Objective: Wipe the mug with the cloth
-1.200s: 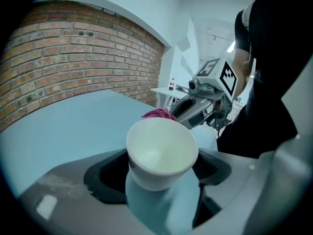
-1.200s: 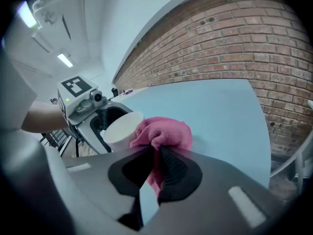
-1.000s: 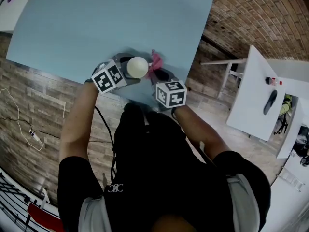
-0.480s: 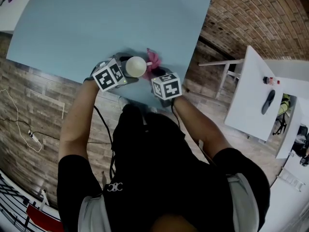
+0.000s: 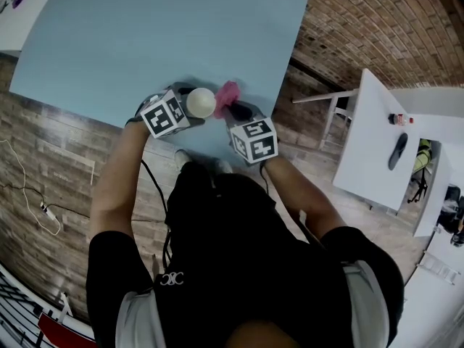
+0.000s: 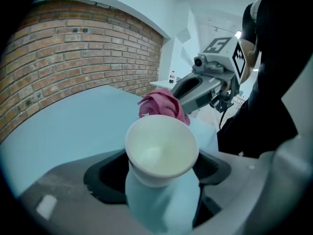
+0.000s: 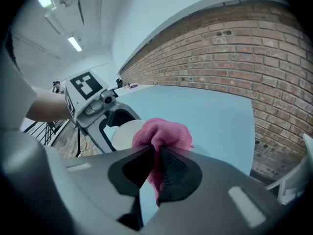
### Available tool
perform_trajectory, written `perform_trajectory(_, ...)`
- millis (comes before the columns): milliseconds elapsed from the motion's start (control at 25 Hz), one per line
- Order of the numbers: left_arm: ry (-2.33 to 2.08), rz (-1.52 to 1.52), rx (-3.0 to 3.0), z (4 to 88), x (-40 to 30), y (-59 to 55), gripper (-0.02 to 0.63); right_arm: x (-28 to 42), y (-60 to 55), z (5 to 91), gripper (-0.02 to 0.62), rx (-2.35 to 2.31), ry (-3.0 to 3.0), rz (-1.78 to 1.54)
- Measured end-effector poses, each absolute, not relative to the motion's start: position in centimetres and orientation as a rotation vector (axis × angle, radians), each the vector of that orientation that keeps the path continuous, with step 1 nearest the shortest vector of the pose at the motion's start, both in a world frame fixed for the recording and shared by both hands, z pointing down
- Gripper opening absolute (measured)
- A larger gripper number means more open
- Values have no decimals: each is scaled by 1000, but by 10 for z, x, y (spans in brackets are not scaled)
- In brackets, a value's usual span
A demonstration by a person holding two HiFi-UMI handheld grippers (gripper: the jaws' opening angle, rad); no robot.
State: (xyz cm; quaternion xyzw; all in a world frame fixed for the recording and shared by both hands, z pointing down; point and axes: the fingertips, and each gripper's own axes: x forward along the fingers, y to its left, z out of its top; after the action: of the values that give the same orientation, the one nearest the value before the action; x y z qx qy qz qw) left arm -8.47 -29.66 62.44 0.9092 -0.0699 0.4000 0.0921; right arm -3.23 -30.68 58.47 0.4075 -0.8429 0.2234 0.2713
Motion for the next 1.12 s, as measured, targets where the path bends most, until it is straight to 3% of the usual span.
perform_trajectory(560,-239,1183,2702,625,-82,-298,417,-22,-352,589,37,1130,-2106,549)
perform_trajectory(1120,-309,1122,2703,624,-83,-298,417,-12,-355,645,37,1059,-2089,920)
